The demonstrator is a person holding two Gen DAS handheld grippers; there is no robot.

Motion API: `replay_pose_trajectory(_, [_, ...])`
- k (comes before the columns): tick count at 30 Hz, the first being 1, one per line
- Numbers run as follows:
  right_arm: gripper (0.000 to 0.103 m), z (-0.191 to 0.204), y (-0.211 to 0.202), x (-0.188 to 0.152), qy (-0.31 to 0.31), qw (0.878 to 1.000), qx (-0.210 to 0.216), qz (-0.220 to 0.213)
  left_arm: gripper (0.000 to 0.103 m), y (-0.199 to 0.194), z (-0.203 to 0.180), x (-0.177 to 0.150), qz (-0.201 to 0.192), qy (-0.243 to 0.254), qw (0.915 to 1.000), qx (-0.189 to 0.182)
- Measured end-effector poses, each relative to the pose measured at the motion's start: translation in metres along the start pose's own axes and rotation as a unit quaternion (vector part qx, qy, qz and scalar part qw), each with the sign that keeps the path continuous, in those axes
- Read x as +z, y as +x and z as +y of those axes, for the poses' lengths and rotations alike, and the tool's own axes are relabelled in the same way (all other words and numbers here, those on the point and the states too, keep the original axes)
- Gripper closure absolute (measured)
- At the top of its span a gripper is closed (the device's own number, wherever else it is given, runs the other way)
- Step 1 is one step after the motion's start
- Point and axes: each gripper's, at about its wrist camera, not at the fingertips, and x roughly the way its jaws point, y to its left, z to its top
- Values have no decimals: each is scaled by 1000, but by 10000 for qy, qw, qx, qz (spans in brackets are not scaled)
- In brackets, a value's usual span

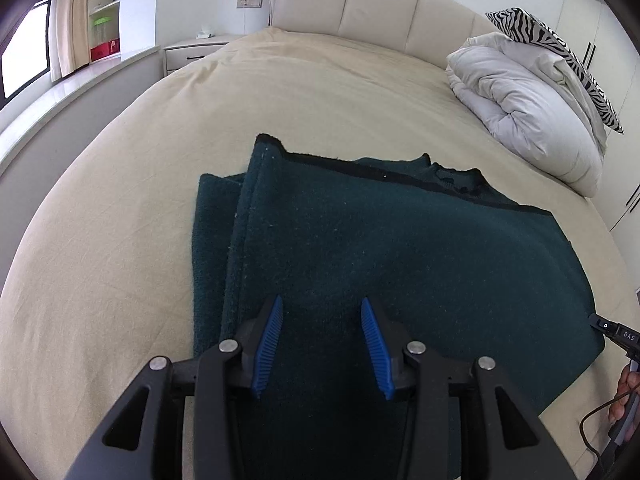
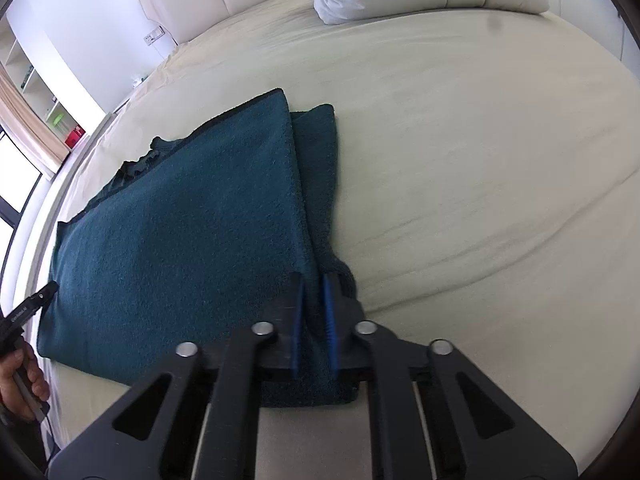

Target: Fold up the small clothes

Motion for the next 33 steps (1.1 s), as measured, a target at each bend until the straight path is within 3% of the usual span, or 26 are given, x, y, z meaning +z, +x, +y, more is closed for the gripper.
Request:
replay_pose_trajectory(10, [99,-15,-17,-22,310,9993,189,-67,59,0,4,-3,-36,17,10000,-59])
replay_pose_trajectory(14, [99,-30,-1,-28,564,9972,463,135,59,2,1,-5,-37,93,9999,-16])
replay_pose_trajectory(19, [95,-29,-5,-21,676,9959,600,-44,59,-5,5,0,5,-98,9999,-88])
replay_pose_trajectory(24, [92,-20,-40,-7,627,9959,228,-617,56,-18,5,20,-291,-230,9992,-140])
replay_pose_trajectory(26, [88,-3,-50,6,494,9936,465,-901,56,-10,2,30,-295,-204,9993,-131])
replay_pose_trajectory(27, [80,9,-49,13,370,9933,578,-933,56,-6,-1,34,-315,-165,9993,-131])
replay_pose_trajectory(28, [65,23,-45,21,240,9930,726,-903,56,-1,-4,39,-360,-114,9992,-129])
replay_pose_trajectory(30, [49,55,-27,36,46,9899,1197,-755,56,8,-7,51,-438,-85,9989,-166])
replay_pose_trajectory(33, [49,104,14,55,-177,9834,1731,-514,54,28,-10,70,-417,-81,9989,-185])
